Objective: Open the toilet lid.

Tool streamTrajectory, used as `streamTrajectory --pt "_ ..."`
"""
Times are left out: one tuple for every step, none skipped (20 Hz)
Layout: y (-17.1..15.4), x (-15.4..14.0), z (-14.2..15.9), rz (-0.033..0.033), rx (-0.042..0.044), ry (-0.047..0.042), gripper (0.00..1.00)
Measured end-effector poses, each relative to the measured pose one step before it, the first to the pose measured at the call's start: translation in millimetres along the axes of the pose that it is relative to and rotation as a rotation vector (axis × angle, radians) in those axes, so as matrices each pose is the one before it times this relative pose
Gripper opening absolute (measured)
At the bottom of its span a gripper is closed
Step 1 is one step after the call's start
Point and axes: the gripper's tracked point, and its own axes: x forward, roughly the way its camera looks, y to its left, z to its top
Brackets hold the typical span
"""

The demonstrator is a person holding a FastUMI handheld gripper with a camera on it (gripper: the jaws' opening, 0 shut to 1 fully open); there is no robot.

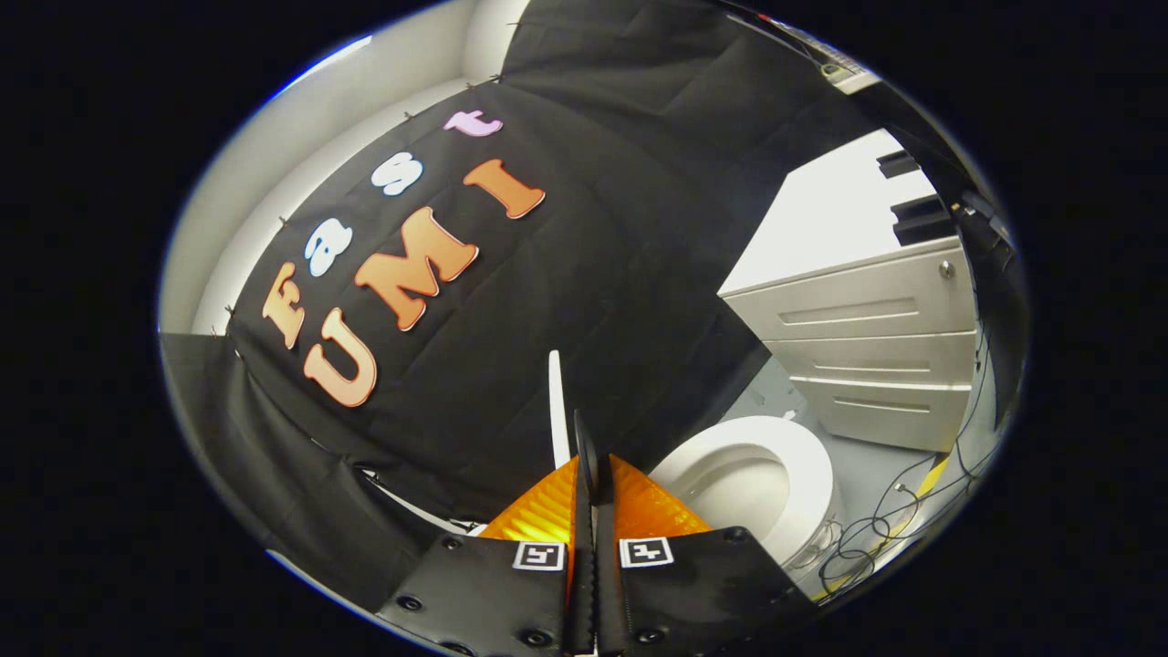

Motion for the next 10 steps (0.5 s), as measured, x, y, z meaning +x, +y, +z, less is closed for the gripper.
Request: streamTrajectory --pt "9.85 -2.08 -1.33 0.01047 -0.02511 0.00518 0.08" --pt "9.13 -0.95 -1.64 0.00712 -0.03273 0.00490 0.09" --pt "8.58 -1.86 -0.66 0.01135 -0.02088 0.00212 0.08" --pt "8.36 -0.46 -0.32 0.00881 -0.00612 0.00456 0.08" --pt "7.05 -1.96 -0.24 0.00140 -0.00251 -0.00013 0.09" --pt "7.80 -1.02 -0.98 0.00465 -0.00218 -0.00055 0.08" --pt "9.30 -1.10 -1.90 0.01034 -0.01702 0.00211 0.08" --pt "12.20 -0.63 -2.77 0.00985 -0.03428 0.00586 0.09" --pt "12.42 -2.06 -1.36 0.01174 -0.03464 0.00426 0.09" --pt "11.79 -0.98 -1.67 0.00922 -0.02489 0.00436 0.09"
